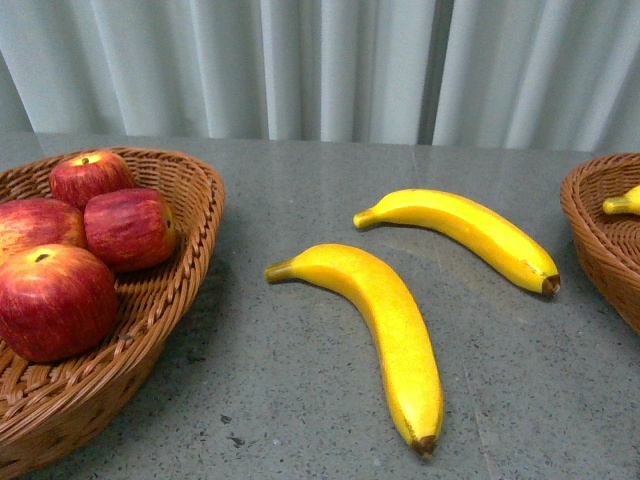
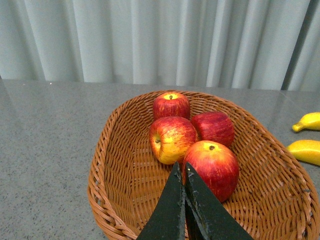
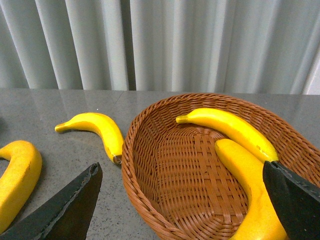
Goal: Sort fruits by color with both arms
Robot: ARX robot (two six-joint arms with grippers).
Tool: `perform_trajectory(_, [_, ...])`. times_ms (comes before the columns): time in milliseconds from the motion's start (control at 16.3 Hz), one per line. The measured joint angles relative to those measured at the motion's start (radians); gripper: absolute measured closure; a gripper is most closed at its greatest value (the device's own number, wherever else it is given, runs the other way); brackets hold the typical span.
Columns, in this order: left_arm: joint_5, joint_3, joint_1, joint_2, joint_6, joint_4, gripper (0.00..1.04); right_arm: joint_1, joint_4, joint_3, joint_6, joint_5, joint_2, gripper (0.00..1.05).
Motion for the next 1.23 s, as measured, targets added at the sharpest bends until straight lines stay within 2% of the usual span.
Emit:
perform_trajectory(123, [0.000, 0.000, 0.000, 0.000, 0.000, 0.000, 1.03, 0.000, 0.000, 0.000, 0.000, 0.000, 0.000, 0.07])
perform_trajectory(614, [0.000, 0.000, 0.000, 0.000, 0.000, 0.000, 0.09, 0.000, 0.000, 0.000, 0.000, 0.000, 0.000, 0.07])
perform_trajectory(1044, [0.000, 0.000, 0.000, 0.000, 0.000, 0.000, 0.07, 0.000, -0.002, 0.000, 0.003, -0.001, 0.000, 0.07])
perform_trajectory(1106, [0.000, 0.000, 0.000, 0.000, 0.000, 0.000, 0.07, -0.021, 0.000, 0.002, 0.080, -0.056, 0.031, 0.07])
perform_trajectory(1229, [0.000, 0.000, 0.000, 0.000, 0.000, 0.000, 0.07, -0.024, 0.210, 0.053, 0.327, -0.082, 0.266, 0.07])
